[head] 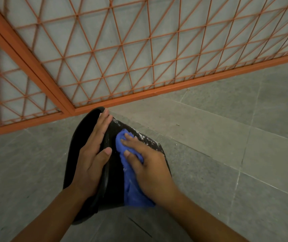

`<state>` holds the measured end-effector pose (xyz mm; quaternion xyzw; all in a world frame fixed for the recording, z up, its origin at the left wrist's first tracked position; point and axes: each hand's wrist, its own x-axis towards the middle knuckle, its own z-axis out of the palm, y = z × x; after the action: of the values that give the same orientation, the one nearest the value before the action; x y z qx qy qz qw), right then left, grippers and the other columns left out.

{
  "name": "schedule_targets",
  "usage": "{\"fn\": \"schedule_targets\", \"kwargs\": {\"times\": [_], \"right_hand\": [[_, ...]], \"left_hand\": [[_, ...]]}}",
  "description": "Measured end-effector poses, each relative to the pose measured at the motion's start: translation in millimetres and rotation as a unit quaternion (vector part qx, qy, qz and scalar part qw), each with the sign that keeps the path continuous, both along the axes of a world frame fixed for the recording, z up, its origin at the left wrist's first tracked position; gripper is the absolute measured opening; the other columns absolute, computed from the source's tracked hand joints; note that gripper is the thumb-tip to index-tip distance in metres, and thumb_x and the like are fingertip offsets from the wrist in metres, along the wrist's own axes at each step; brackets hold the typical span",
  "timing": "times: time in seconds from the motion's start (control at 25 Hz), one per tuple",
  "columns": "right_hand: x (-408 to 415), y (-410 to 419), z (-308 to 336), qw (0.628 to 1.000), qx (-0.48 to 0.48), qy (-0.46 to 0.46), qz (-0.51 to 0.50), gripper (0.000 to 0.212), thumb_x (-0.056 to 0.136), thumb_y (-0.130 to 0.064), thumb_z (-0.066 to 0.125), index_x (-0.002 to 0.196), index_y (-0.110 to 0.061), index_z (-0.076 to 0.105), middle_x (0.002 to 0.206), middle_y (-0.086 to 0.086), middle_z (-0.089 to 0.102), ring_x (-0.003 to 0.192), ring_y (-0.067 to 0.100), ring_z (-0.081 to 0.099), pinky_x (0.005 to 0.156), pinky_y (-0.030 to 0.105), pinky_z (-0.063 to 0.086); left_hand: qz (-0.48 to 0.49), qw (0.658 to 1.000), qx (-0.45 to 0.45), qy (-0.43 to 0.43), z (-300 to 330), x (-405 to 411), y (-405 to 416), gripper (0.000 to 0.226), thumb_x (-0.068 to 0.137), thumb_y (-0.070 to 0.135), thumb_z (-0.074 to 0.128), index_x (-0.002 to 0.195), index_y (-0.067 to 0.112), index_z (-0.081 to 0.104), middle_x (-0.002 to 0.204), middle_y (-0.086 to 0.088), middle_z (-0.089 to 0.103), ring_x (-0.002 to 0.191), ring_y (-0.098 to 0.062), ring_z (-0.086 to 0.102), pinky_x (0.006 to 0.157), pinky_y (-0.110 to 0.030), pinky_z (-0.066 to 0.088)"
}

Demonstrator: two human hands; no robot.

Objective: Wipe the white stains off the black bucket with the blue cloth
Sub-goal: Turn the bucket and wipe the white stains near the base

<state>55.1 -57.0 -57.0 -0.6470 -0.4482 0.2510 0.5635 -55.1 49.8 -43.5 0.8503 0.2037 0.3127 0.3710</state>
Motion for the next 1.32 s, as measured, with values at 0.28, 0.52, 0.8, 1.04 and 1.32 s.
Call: {"fn": "schedule_targets", "kwargs": {"times": [0.28,0.52,0.8,1.04,1.32], "right_hand": [[0,-16,-4,0.997,-0.060,0.021,-0.033,0.033,0.091,-0.022,0.050,0.124,-0.025,0.052,0.127,-0.019,0.047,0.116,-0.010,0.038,0.093,-0.007,0.022],[31,15,-19,0.991,-0.118,0.002,-0.067,0.032,0.093,-0.023,0.047,0.124,-0.023,0.052,0.130,-0.003,0.055,0.118,0.007,0.048,0.084,-0.004,0.024],[26,3,-18,0.994,-0.105,-0.007,-0.026,0.032,0.093,-0.025,0.047,0.124,-0.026,0.052,0.120,-0.020,0.049,0.109,-0.009,0.042,0.083,-0.008,0.024],[23,-11,-19,0.988,-0.139,-0.001,-0.061,0.031,0.094,-0.026,0.045,0.124,-0.027,0.052,0.124,-0.015,0.052,0.112,0.001,0.047,0.085,-0.001,0.026],[43,21,-19,0.987,-0.148,-0.031,-0.062,0.029,0.093,-0.024,0.046,0.121,-0.021,0.055,0.122,0.003,0.062,0.110,0.016,0.055,0.079,0.007,0.029]], "left_hand": [[-0.003,1.000,0.003,-0.007,0,4,-2,0.067,0.091,0.047,0.041,0.146,0.009,0.030,0.160,0.001,0.023,0.148,-0.013,0.018,0.120,-0.028,0.017],[0.003,1.000,-0.019,-0.012,-1,3,-1,0.075,0.091,0.059,0.041,0.146,0.010,0.031,0.158,0.004,0.023,0.148,-0.012,0.018,0.119,-0.024,0.016],[-0.001,1.000,-0.005,-0.005,0,5,2,0.077,0.091,0.064,0.038,0.145,0.009,0.034,0.159,0.000,0.025,0.148,-0.012,0.019,0.118,-0.023,0.017],[-0.008,1.000,0.009,-0.007,-2,4,1,0.071,0.090,0.049,0.042,0.145,0.005,0.034,0.158,0.002,0.026,0.148,-0.013,0.018,0.119,-0.025,0.016],[-0.005,1.000,0.004,-0.017,-1,6,0,0.083,0.092,0.064,0.036,0.144,-0.001,0.035,0.158,-0.005,0.027,0.148,-0.014,0.018,0.117,-0.021,0.017]]}}
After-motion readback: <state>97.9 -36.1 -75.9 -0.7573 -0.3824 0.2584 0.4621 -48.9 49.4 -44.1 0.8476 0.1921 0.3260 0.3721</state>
